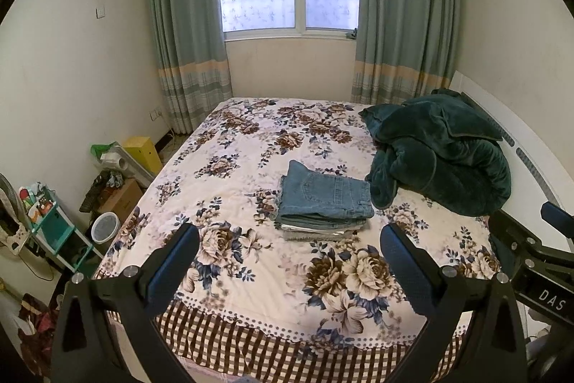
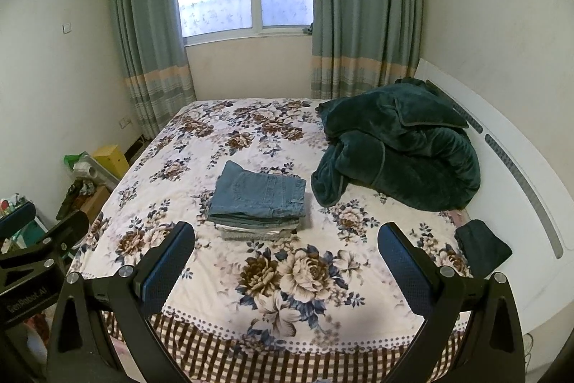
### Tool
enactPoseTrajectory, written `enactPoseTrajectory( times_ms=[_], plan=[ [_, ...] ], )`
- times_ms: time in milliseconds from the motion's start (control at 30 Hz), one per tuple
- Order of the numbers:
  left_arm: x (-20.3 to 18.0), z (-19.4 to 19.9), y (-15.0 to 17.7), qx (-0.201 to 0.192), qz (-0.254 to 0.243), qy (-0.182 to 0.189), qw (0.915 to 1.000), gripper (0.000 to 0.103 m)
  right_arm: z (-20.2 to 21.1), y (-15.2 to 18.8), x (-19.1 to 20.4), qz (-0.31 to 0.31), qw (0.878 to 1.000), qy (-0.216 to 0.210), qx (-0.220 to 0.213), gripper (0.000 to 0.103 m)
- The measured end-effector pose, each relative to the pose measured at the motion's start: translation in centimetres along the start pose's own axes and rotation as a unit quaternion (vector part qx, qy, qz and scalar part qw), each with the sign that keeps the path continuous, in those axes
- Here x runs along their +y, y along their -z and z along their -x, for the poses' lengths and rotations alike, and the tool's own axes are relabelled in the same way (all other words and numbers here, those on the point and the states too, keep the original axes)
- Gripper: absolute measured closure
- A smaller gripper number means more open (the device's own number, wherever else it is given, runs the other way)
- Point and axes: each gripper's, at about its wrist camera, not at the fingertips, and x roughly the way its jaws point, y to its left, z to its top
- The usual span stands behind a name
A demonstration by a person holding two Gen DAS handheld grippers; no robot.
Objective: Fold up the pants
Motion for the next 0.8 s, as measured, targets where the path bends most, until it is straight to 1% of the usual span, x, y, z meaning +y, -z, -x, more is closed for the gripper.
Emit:
enactPoseTrajectory(
  times_ms=[800],
  plan=[
    [-0.02,-0.24,-0.11,-0.001,-0.001,0.001,1.0000,0.000,-0.06,0.18,0.04,-0.002,1.000,-0.003,0.001,0.000]
  ],
)
